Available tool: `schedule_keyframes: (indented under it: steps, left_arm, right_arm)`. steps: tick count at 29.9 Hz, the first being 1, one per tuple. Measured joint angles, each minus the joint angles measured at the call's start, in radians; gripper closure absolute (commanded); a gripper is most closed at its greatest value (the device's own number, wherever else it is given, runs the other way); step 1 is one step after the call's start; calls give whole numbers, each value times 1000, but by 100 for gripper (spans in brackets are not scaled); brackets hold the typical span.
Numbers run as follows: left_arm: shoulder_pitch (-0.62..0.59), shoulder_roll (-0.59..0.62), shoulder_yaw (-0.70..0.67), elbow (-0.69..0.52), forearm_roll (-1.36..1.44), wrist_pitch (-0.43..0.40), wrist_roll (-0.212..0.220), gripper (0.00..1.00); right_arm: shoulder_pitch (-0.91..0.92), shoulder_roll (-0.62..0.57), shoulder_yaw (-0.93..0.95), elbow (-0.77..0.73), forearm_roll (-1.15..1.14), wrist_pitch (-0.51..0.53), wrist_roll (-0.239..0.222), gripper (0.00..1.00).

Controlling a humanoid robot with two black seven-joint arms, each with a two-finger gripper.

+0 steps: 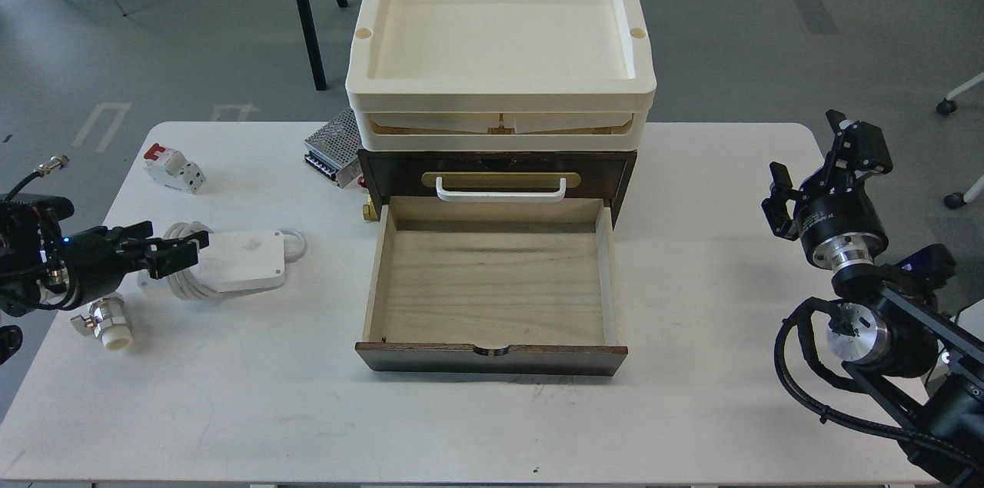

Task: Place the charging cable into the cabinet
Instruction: 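Grasp the white adapter with coiled cable using the left gripper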

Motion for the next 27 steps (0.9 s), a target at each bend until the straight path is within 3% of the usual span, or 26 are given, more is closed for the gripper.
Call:
schedule_keyframes:
  steps: [4,9,11,12,14,16,17,19,27]
  left_arm:
    - [0,-44,1,66,0,22,0,11]
    - [0,-85,11,141,0,48,0,37]
    - [0,-97,14,171,-1,51,0,42]
    - [0,-102,14,184,-1,52,0,52]
    - [0,-109,17,200,-1,52,0,59]
    - [0,-112,21,209,-1,52,0,76]
    - [0,-112,24,211,-1,52,0,78]
    - [0,-112,31,213,-1,53,0,89]
    - [-10,-105,38,212,-7,53,0,98]
  right_arm:
    - [0,0,0,0,0,0,0,1]
    - [0,0,2,0,0,0,0,1]
    - [0,0,2,0,0,0,0,1]
    - [0,0,2,0,0,0,0,1]
    - [0,0,2,0,0,0,0,1]
    - [0,0,2,0,0,0,0,1]
    - [0,0,2,0,0,0,0,1]
    - [0,0,2,0,0,0,0,1]
    - [0,0,2,0,0,0,0,1]
